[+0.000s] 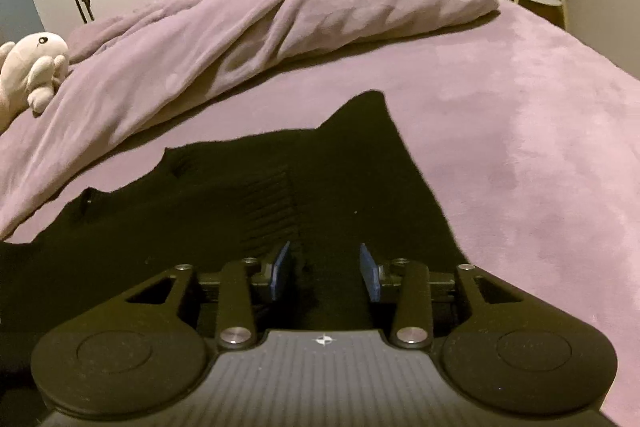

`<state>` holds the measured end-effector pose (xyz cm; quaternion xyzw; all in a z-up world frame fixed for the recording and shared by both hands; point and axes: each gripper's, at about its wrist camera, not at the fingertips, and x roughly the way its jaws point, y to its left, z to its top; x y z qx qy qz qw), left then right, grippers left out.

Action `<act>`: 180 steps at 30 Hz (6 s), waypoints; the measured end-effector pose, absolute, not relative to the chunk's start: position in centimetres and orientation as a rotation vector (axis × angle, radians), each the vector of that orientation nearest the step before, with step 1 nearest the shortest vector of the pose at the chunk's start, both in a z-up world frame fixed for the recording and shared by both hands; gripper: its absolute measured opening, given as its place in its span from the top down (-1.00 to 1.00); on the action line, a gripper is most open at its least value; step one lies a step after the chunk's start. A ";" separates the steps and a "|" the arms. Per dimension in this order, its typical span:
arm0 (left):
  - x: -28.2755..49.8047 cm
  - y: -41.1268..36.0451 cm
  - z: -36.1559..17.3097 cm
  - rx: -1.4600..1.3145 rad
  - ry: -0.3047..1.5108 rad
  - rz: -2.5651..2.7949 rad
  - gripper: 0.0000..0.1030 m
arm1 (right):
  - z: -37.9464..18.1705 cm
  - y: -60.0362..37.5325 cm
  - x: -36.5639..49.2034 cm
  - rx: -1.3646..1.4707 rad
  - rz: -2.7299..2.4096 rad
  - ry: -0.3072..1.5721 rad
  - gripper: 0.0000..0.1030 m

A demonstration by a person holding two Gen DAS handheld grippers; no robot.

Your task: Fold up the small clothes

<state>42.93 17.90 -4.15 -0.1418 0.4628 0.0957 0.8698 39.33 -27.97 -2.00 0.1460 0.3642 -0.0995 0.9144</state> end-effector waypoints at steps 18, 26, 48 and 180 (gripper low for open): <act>41.1 12.1 -5.4 -0.100 0.962 0.076 0.24 | -3.8 -24.3 40.8 0.141 -0.021 0.832 0.71; 36.7 11.7 -3.5 -0.194 0.962 0.029 0.07 | -2.2 -24.3 35.6 0.185 -0.014 0.860 0.71; 26.2 6.9 -4.9 -0.098 1.232 0.081 -0.61 | -2.5 -24.9 14.6 0.118 -0.073 1.145 0.67; 35.3 19.9 -1.0 -0.277 0.999 -0.340 -0.57 | -0.7 -35.2 29.6 0.070 0.005 0.960 -0.12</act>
